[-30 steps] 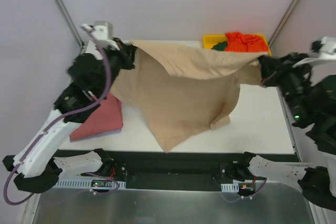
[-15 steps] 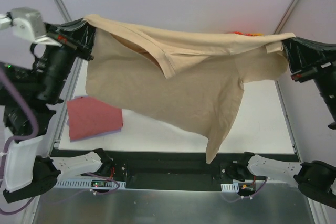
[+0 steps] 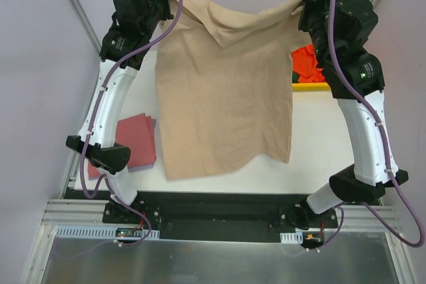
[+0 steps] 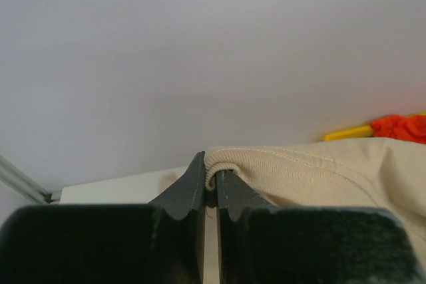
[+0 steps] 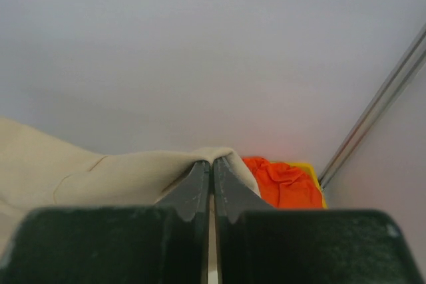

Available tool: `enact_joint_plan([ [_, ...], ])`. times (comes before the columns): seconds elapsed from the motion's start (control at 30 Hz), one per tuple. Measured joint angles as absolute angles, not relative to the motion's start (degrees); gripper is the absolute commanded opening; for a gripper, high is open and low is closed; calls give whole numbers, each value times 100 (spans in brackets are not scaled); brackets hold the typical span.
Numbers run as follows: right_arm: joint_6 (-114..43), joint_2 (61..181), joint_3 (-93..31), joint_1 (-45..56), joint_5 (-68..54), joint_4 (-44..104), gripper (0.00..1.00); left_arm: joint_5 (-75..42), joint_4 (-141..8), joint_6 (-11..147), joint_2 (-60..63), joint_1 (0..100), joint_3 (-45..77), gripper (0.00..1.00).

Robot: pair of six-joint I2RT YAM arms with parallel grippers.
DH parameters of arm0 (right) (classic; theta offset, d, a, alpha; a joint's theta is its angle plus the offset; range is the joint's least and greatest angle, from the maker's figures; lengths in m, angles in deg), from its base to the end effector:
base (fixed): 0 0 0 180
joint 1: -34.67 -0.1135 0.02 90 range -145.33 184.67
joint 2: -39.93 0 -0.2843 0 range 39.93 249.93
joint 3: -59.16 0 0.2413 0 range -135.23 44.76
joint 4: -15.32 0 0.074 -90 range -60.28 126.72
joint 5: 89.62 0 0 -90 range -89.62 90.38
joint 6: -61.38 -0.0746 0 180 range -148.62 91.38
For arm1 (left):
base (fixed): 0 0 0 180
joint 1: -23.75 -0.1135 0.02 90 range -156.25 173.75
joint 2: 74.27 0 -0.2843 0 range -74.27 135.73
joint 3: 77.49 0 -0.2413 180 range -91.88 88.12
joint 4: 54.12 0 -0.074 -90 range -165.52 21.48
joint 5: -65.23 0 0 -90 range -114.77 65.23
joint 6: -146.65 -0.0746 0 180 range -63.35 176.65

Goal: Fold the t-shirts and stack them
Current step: Flatten out the tshirt

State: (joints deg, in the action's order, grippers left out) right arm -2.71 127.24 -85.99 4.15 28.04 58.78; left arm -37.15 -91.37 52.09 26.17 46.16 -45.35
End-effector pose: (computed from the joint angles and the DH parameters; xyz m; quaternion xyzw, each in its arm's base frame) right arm 0.2509 0.1077 0.6366 -0.1150 0.6138 -0.1156 0.7724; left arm 0.3568 -0.1298 0.5967 0.0683 0.6396 -0.0500 0.7640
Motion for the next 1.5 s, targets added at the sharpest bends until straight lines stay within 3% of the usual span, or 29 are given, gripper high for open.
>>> enact_joint_plan([
  [0.13,-411,12697,-8739,559,2396,5950,1,-3354,-9192,5308,2523,4627,-4870,0],
  [0.27,-588,11963,-8460,550,2033,5878,1,-3214,-8975,5345,1668,4627,-4507,0],
  [0.37,-796,10942,-7662,550,1679,5957,1,-3217,-8615,5413,368,4627,-3167,0],
  [0.5,-1451,9644,-6221,537,901,6350,1,-3346,-7856,5541,-1569,4634,-352,0],
  [0.67,-2658,8322,-2726,48,-299,6059,1,-4174,-7389,6153,-2836,4623,3171,0],
  [0.77,-3346,8579,-615,-575,-765,5694,2,-4565,-7666,6696,-2788,4620,4662,28],
  [0.83,-3779,9104,476,-991,-990,5506,4,-4762,-7922,7080,-2823,4620,5357,28],
  [0.87,-3956,9296,849,-1144,-1115,5508,6,-4886,-8049,7310,-2876,4620,5619,34],
  [0.93,-4221,9495,1247,-1347,-1346,5533,16,-5123,-8230,7642,-2972,4620,5849,61],
  [1.0,-4374,9563,1269,-1452,-1545,5415,43,-5293,-8278,7898,-3044,4620,5855,99],
  [1.13,-4387,9664,775,-1504,-1611,5275,99,-5179,-8318,8247,-2991,4620,5536,99],
  [1.33,-4111,9736,-348,-1353,-542,5382,96,-3938,-8176,8501,-2688,4627,5042,99],
  [1.5,-3814,10691,-1129,-143,-498,5080,96,-2865,-7800,8691,-1962,4896,5051,99],
])
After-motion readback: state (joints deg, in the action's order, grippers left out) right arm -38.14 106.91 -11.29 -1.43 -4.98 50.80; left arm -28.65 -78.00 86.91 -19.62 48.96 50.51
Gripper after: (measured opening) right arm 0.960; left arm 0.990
